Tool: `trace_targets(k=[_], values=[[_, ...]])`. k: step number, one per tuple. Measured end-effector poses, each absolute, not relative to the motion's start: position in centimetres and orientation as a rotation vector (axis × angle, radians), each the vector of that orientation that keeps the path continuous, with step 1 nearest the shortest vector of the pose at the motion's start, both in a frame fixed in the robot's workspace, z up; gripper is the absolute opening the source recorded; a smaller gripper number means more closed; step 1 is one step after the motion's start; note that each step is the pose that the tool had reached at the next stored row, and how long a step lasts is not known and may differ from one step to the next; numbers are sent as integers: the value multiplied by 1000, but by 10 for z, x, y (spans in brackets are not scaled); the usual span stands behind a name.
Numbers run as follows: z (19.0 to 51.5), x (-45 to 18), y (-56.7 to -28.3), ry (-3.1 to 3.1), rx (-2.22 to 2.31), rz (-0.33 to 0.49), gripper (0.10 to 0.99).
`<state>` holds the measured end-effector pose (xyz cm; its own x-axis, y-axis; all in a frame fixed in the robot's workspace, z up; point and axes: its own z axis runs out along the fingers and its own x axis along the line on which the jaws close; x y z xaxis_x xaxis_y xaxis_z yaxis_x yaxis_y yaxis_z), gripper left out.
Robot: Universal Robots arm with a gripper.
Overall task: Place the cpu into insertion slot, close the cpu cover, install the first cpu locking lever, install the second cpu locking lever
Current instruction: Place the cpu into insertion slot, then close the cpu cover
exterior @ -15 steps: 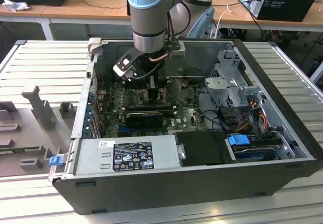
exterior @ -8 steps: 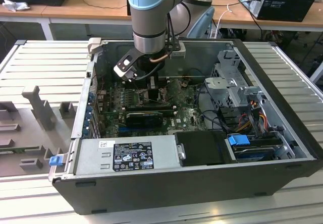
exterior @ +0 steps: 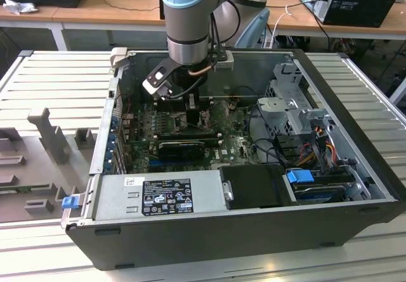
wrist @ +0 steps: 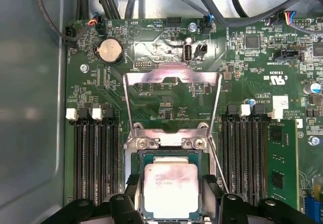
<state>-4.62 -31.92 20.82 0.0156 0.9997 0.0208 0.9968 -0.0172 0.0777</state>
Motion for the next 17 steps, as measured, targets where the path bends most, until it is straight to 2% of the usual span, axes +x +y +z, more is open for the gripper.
trace_targets(k=[2, 5, 7, 8, 17], values=[[210, -46, -319, 2173, 2209, 108, 588], [211, -46, -319, 2173, 2209, 108, 396], [214, -46, -319, 2173, 2209, 107, 157], [215, -46, -319, 2173, 2209, 107, 106], [222, -46, -319, 2174, 2209, 108, 106]])
